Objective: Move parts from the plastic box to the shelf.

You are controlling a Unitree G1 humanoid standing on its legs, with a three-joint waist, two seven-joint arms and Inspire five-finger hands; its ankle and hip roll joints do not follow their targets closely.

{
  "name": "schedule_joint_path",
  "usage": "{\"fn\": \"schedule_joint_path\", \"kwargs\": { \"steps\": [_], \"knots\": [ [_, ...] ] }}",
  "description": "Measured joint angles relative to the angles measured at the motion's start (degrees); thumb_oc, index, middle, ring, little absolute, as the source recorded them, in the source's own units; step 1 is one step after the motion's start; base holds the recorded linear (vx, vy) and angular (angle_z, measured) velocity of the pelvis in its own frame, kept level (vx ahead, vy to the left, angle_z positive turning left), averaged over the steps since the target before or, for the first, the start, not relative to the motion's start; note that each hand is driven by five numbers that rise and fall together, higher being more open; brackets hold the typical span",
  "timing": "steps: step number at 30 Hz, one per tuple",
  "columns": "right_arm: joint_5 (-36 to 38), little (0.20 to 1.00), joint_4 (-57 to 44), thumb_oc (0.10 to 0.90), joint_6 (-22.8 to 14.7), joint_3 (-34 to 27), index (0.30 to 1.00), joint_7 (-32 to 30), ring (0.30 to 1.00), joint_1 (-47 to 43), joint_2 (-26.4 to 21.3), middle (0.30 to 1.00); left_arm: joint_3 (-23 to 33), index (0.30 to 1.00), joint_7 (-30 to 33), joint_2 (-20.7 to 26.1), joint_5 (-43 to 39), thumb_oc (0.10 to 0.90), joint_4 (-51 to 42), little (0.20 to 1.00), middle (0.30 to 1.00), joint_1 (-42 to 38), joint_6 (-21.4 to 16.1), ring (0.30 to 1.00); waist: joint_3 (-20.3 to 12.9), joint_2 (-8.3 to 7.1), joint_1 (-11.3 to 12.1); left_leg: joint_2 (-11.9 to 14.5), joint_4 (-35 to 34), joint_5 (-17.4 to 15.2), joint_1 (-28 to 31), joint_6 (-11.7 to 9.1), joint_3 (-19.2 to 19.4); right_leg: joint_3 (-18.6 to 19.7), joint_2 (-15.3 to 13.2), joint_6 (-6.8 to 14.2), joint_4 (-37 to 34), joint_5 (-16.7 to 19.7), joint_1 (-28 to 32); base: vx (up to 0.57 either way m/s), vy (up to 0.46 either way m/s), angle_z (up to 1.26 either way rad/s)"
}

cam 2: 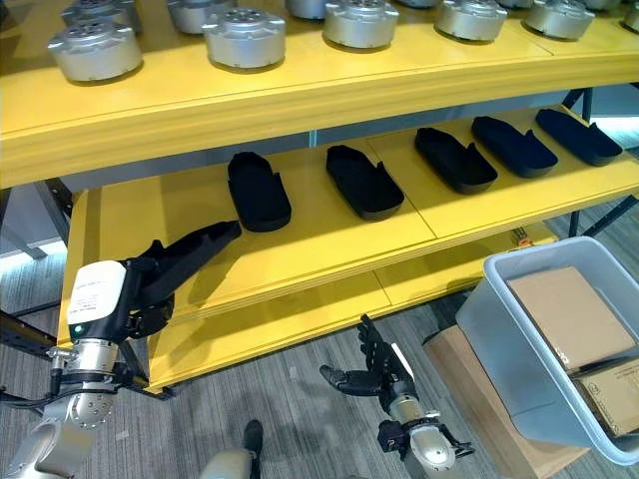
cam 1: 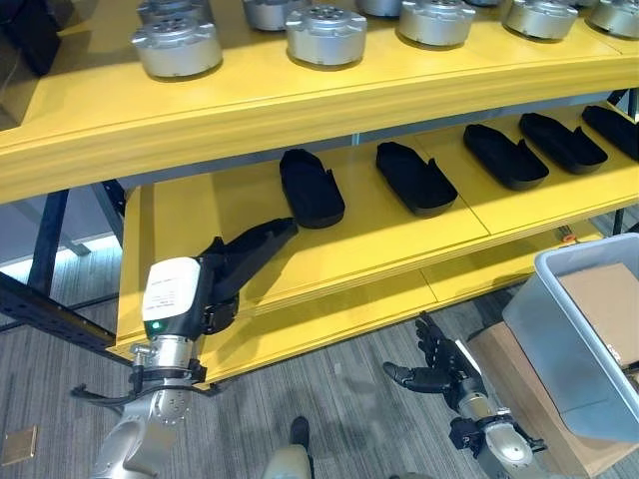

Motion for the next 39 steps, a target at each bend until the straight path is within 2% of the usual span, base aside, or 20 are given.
{"fn": "schedule_joint_path", "kwargs": {
  "steps": [4,7,11,21,26,28,31,33,34,35,36,37,38,39],
  "knots": [
    [0.01,1.0,0.06,0.9,0.16,-0.41,1.0,-0.02,1.0,2.51,-0.49,1.0,1.0,0.3,0.1,-0.09,-0.04,0.4,-0.52,0.3,0.3,2.15,0.63,0.3,0.17,-0.69,1.14,0.0,2.5,-2.01,-2.19,-0.19,-0.68,-0.39,0.22,-0.15,1.16,-0.42,-0.33,0.0,0.001,0.1],
    [0.04,1.0,0.09,0.9,0.75,-0.4,1.0,0.01,1.0,3.72,-0.73,1.0,1.02,0.3,0.13,-0.28,-0.06,0.4,-0.7,0.3,0.3,3.67,0.64,0.3,0.25,-1.65,2.43,-0.12,5.51,-2.98,-4.87,-0.06,-2.23,-2.07,0.23,-0.7,1.67,-1.1,-0.91,0.01,0.003,0.27],
    [0.09,1.0,0.07,0.9,0.87,-0.36,1.0,0.14,1.0,3.16,-0.71,1.0,1.22,0.3,0.54,-0.31,-0.17,0.4,-0.76,0.3,0.3,3.97,0.82,0.3,0.23,-2.22,4.44,-0.7,6.45,-3.12,-5.87,0.23,-2.62,-2.65,-0.11,-0.33,2.3,-0.92,-1.08,0.01,0.007,0.13],
    [0.2,1.0,0.05,0.9,0.97,0.14,1.0,0.71,1.0,-1.25,-0.67,1.0,3.26,0.3,2.16,-0.24,-0.1,0.4,-0.65,0.3,0.3,3.4,2.87,0.3,0.58,-3.83,4.85,-1.57,8.43,-3.74,-7.46,0.77,-3.99,-4.16,-0.55,-0.07,2.33,-1.18,-0.94,0.03,0.039,0.08],
    [0.19,1.0,0.04,0.9,1.1,0.89,1.0,0.83,1.0,-1.72,-0.75,1.0,2.81,0.3,2.33,-0.14,-0.08,0.4,0.53,0.3,0.3,-1.23,4.44,0.3,0.69,-4.09,4.96,-2.06,11.03,-5.54,-8.91,1.31,-3.87,-4.24,-1.13,0.07,2.38,-1.43,-1.09,0.08,0.087,0.01],
    [0.16,1.0,-0.06,0.9,1.25,2.2,1.0,1.38,1.0,-3.29,-1.14,1.0,2.78,0.3,2.32,0.54,-0.07,0.4,0.52,0.3,0.3,-3.98,4.96,0.3,0.86,-4.71,4.57,-2.95,12.69,-6.41,-9.68,1.82,-3.17,-4.09,-2.22,0.71,2.59,-1.57,-1.31,0.14,0.211,-0.02],
    [0.15,1.0,-0.33,0.9,1.24,2.74,1.0,2.06,1.0,-4.2,-1.26,1.0,2.66,0.3,2.31,0.9,-0.05,0.4,0.41,0.3,0.3,-6.28,5.06,0.3,0.81,-5.24,3.96,-4.69,14.91,-9.01,-9.89,3.87,-2.27,-3.95,-4.58,1.85,6.49,-1.29,-2.29,0.06,0.262,0.0],
    [-0.02,1.0,-0.37,0.9,1.26,3.35,1.0,2.02,1.0,-5.25,-1.32,1.0,2.75,0.3,2.32,1.24,-0.05,0.4,0.42,0.3,0.3,-7.28,5.15,0.3,0.84,-5.08,2.87,-5.83,14.78,-8.86,-9.76,5.39,-1.74,-1.37,-7.3,0.81,19.89,1.36,-9.76,-0.05,0.324,0.01],
    [-0.03,1.0,-0.44,0.9,1.26,3.82,1.0,2.02,1.0,-5.45,-1.19,1.0,2.72,0.3,2.34,1.68,-0.05,0.4,0.39,0.3,0.3,-7.33,5.13,0.3,0.83,-5.14,2.22,-6.13,15.02,-8.18,-9.68,6.2,-1.36,0.24,-8.41,0.73,23.66,3.45,-12.45,-0.02,0.204,0.0],
    [-0.27,1.0,-1.36,0.9,1.22,4.91,1.0,2.05,1.0,-5.52,-1.43,1.0,2.53,0.3,2.33,3.01,-0.04,0.4,0.29,0.3,0.3,-7.34,5.15,0.3,1.44,-4.25,1.34,-6.14,15.41,-8.36,-9.75,7.04,-0.74,3.22,-9.23,1.19,30.71,7.81,-16.76,0.04,0.132,0.09],
    [-1.9,1.0,-2.52,0.9,1.16,6.1,1.0,2.5,1.0,-5.22,-1.7,1.0,1.24,0.3,2.23,4.87,0.03,0.4,0.45,0.3,0.3,-7.98,5.29,0.3,2.19,-3.48,0.2,-6.95,16.32,-8.97,-9.57,7.75,-1.21,6.67,-10.37,1.85,36.96,9.98,-20.71,0.08,0.019,-0.03],
    [-2.23,1.0,-2.5,0.9,1.16,6.64,1.0,2.63,1.0,-5.27,-1.69,1.0,1.19,0.3,2.25,4.82,0.04,0.4,0.26,0.3,0.3,-8.01,5.09,0.3,2.76,-2.62,0.25,-7.01,16.6,-9.52,-9.35,8.26,-0.61,6.78,-10.72,2.23,37.35,9.46,-21.61,0.1,-0.009,-0.08],
    [-2.23,1.0,-2.48,0.9,1.18,6.87,1.0,3.16,1.0,-5.08,-1.56,1.0,0.79,0.3,2.27,4.67,0.04,0.4,0.12,0.3,0.3,-8.16,5.22,0.3,3.27,-2.47,0.69,-7.58,15.99,-10.24,-8.44,7.43,-0.59,3.94,-12.85,0.52,33.04,6.97,-20.94,0.08,-0.159,-0.19],
    [-2.22,1.0,-2.48,0.9,1.2,6.88,1.0,3.36,1.0,-4.57,-1.51,1.0,0.33,0.3,2.24,4.64,0.08,0.4,-0.02,0.3,0.3,-8.06,5.22,0.3,3.86,-1.72,0.85,-7.99,15.06,-9.85,-7.65,7.54,-0.54,1.24,-14.08,-0.05,25.34,5.27,-18.48,0.06,-0.192,-0.09]
  ]
}}
